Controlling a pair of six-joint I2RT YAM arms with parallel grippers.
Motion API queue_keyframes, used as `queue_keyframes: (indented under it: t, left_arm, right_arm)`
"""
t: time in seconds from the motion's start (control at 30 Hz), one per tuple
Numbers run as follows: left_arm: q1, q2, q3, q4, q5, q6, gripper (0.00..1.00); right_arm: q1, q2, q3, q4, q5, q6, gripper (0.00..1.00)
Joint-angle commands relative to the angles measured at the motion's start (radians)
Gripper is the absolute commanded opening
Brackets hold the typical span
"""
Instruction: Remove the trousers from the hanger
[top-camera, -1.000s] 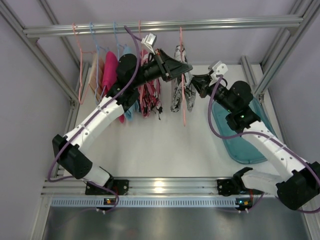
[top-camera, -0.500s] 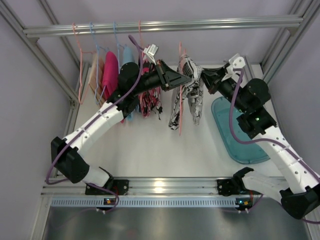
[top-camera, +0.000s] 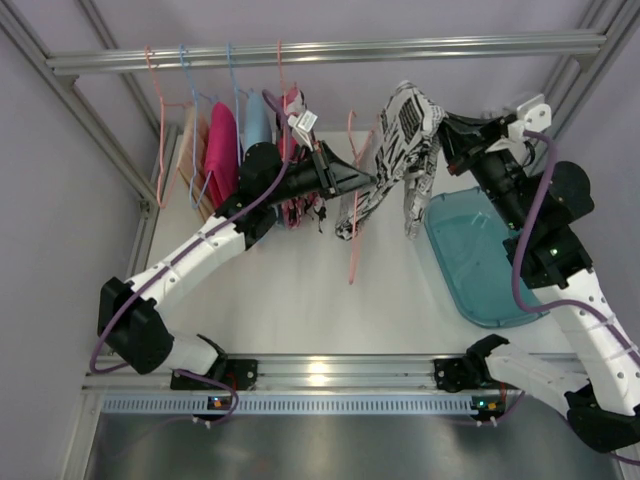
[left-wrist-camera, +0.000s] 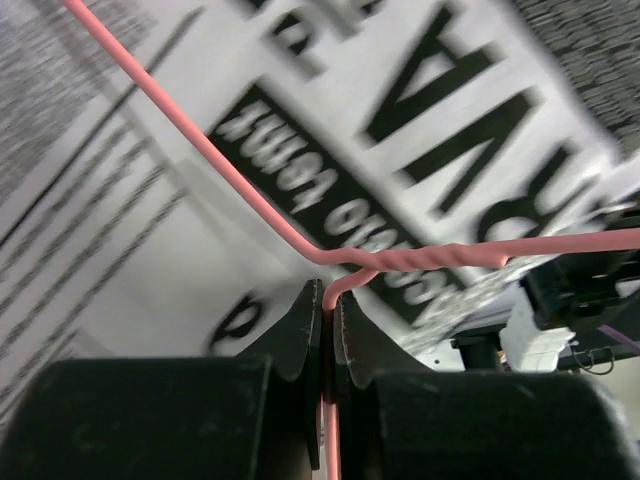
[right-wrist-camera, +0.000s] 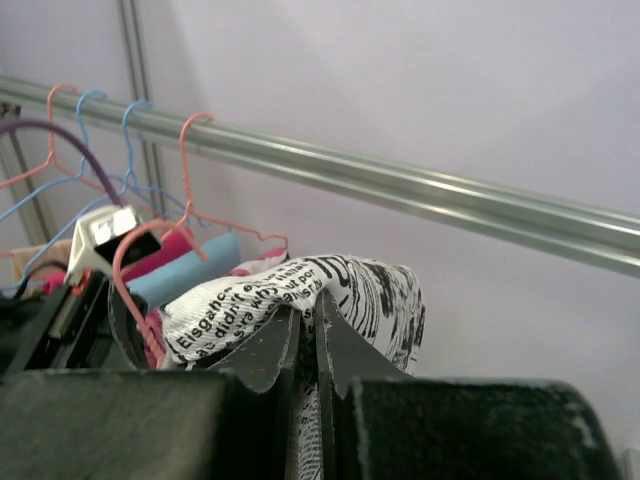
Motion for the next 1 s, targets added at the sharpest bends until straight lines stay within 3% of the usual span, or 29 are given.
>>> queue_keyframes:
  t: [0.0, 0.1, 0.43, 0.97]
  left_arm:
    - [0.002, -0.042, -0.04, 0.032, -0.007, 0.056, 0.0]
    - [0.001, -0.044, -0.066, 0.023, -0.007, 0.074, 0.0]
    - [-0.008, -0.039, -0.049, 0.018, 0.06, 0.143, 0.0]
    - [-0.061, -0.064, 0.052, 0.012, 0.147, 0.317, 0.0]
  right_arm:
    - [0.004, -0.063, 0.119, 0.148, 0.087, -0.012, 0.0]
    - [0.004, -0.082, 0.143, 0.123, 0.161, -0.021, 0.0]
    - [-0.082, -0.215, 0.148, -0.025, 0.196, -0.087, 0.0]
    - [-0.417, -0.646, -0.168, -0.34, 0.307, -0.202, 0.0]
